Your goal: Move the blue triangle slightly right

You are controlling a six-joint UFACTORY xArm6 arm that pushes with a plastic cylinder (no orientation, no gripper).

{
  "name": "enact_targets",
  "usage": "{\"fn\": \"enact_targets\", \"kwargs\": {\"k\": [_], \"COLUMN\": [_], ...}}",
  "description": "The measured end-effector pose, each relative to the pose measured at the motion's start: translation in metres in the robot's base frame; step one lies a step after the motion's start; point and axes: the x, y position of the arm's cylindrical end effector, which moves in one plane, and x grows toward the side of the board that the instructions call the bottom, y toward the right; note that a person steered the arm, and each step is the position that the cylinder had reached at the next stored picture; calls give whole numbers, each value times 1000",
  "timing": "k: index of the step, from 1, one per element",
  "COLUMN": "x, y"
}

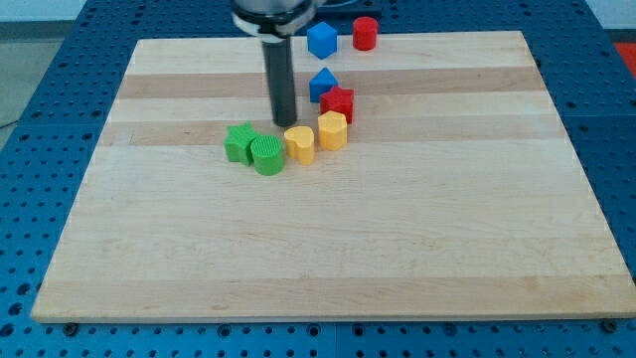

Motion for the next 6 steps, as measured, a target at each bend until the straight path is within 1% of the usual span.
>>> {"fn": "enact_targets", "kwargs": {"k": [1, 2, 3, 6], "x": [-25, -72, -84, -84], "y": [-42, -49, -23, 98]}}
